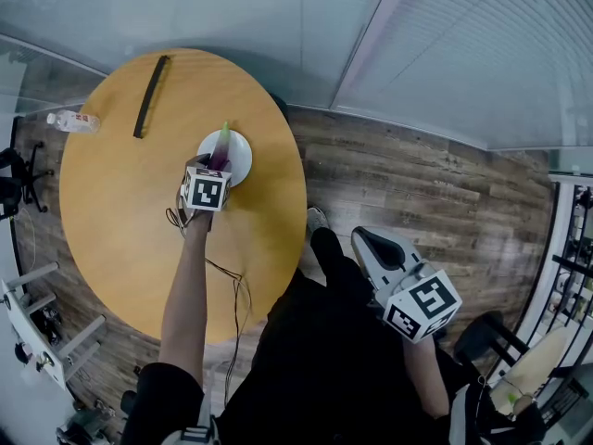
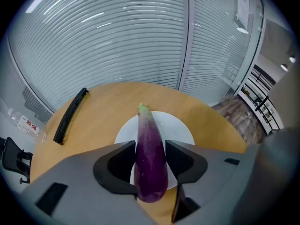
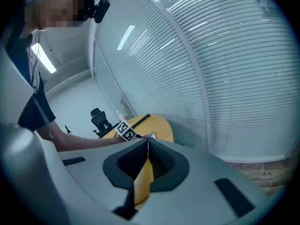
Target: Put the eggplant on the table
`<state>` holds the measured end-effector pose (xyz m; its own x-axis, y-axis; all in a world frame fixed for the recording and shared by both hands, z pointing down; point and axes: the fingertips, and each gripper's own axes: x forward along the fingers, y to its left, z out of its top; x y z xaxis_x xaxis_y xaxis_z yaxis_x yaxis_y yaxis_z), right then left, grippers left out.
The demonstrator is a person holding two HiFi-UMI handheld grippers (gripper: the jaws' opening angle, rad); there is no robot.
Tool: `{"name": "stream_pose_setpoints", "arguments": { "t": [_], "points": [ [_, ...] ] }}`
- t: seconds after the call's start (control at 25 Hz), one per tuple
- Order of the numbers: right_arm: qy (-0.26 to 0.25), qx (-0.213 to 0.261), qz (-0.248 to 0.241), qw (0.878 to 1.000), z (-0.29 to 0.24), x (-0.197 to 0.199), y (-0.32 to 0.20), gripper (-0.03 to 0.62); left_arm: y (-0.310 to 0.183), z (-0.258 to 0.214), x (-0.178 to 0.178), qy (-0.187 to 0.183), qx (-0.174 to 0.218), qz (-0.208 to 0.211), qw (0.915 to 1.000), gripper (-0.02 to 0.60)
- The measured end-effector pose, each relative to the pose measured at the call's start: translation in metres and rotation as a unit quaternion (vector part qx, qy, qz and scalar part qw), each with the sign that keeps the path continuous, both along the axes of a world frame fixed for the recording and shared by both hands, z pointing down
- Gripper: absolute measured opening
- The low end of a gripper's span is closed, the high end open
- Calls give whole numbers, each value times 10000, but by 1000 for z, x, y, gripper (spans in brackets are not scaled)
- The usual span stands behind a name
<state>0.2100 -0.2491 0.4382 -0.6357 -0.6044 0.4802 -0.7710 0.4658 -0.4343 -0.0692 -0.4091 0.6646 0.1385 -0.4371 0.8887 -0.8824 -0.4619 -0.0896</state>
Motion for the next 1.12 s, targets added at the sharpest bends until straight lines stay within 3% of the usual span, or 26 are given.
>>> {"name": "stream_pose_setpoints", "arguments": {
  "t": [1.12],
  "points": [
    [-10, -7, 92, 10000, 0, 2, 2, 17, 3, 1, 7, -3, 45, 172, 9998, 230]
  ]
}}
